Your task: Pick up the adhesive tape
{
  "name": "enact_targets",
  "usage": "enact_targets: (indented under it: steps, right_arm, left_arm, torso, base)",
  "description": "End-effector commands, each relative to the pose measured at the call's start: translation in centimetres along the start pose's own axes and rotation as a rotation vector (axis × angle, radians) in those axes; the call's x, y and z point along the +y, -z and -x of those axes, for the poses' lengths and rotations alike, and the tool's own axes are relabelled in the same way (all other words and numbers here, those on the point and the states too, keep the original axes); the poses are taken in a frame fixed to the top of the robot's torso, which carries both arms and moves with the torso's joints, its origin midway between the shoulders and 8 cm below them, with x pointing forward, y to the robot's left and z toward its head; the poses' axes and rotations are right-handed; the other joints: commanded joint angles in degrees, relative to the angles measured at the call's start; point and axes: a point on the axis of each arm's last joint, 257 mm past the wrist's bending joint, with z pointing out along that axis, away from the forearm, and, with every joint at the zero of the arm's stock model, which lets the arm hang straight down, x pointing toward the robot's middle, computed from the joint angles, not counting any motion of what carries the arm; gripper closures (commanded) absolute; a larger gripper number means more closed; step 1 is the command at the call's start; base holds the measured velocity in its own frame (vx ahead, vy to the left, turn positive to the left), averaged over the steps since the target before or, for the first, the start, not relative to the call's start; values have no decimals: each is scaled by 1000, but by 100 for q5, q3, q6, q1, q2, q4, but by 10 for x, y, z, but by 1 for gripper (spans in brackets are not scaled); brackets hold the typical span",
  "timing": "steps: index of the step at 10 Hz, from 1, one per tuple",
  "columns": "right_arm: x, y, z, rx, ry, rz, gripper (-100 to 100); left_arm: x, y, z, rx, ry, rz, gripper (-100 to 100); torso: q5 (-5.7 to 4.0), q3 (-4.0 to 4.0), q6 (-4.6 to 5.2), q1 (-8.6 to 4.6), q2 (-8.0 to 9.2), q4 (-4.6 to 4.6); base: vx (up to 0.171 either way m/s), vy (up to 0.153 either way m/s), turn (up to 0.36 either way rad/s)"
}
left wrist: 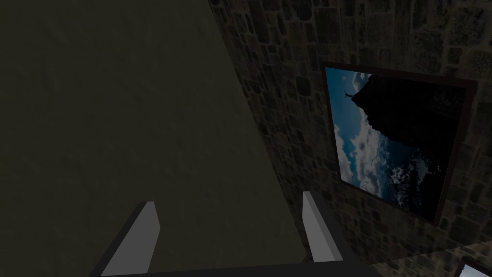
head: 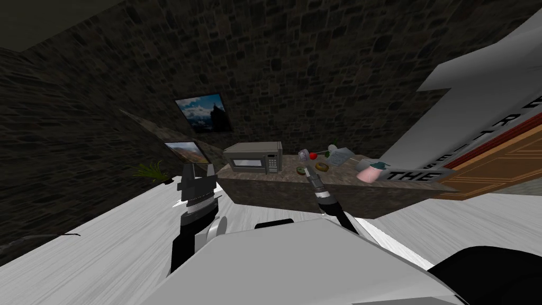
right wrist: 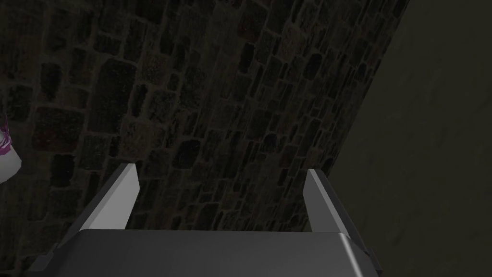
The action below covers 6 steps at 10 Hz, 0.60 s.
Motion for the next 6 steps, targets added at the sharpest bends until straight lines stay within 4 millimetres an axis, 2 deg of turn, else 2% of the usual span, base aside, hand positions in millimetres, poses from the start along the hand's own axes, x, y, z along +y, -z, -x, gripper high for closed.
enact_targets:
  steps: [1, 2, 3, 4, 5, 6]
  right_arm:
    - [-26, 16, -21, 91, 43, -66, -100]
    - [-27, 16, -22, 105, 51, -63, -100]
    - [-46, 32, -35, 171, 83, -110, -100]
    - [-46, 33, -35, 180, 88, -108, -100]
    - [-66, 51, -47, 250, 121, -155, -100]
    - [-66, 52, -47, 259, 127, -154, -100]
  left_arm:
    - [0, 0, 0, 0, 0, 0, 0]
    - [0, 0, 0, 0, 0, 0, 0]
    - [0, 0, 0, 0, 0, 0, 0]
    - [0, 0, 0, 0, 0, 0, 0]
    - [0, 0, 0, 0, 0, 0, 0]
    - [0, 0, 0, 0, 0, 0, 0]
  torso:
    - [0, 0, 0, 0, 0, 0]
    - [2, 7, 0, 10, 12, 2]
    - [2, 7, 0, 4, 10, 3]
    - [1, 6, 0, 4, 9, 2]
    - [1, 3, 0, -2, 3, 2]
    - [0, 2, 0, -2, 3, 1]
  base:
    - [-110, 128, 23]
    - [-92, 100, 2]
    - [-81, 103, 31]
    - [-68, 84, 6]
    - [-72, 91, 35]
    - [-61, 83, 13]
